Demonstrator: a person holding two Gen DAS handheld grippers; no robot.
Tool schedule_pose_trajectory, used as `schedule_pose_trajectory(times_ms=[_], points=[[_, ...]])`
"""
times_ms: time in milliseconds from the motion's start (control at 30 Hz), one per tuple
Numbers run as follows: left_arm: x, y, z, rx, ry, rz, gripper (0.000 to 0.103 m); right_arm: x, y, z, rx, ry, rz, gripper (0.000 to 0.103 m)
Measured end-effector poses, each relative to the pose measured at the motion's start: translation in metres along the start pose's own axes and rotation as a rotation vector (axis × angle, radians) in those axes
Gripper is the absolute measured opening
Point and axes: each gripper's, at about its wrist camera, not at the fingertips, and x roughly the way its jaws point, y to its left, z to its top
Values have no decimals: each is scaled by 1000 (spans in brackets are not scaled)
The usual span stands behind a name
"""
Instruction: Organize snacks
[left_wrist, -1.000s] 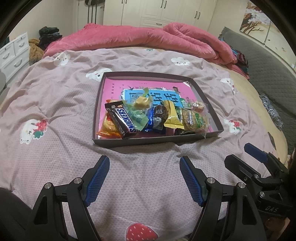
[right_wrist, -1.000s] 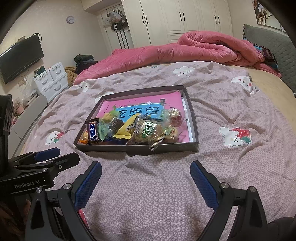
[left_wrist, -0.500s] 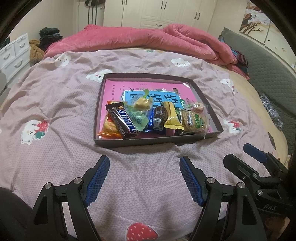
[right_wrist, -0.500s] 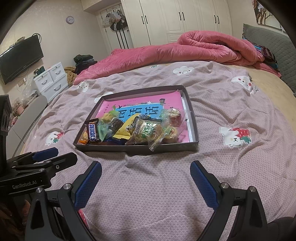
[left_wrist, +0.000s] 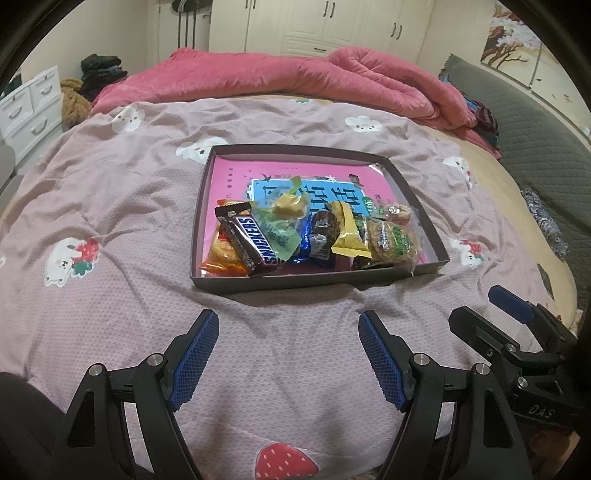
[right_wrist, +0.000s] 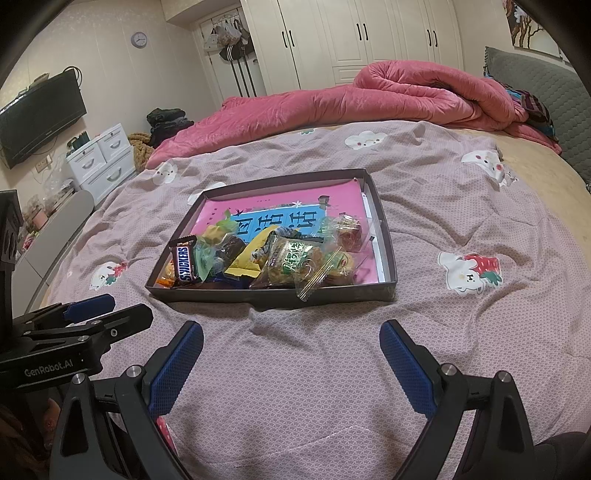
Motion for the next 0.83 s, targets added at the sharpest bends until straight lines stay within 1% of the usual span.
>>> schedule_pose_trajectory(times_ms=[433,633,733,833], points=[[0,1,0,1,-6,21,79,2,-2,0,2,1,-2,97],[-4,-1,1,8,-45,24,79,6,-5,-1,12,8,3,97],[-2,4,4,-2,-42,-2,79,9,-10,2,28,4,2,97],[2,15,10,-22,-57,23,79,11,-22,8,64,-13,-3,97]])
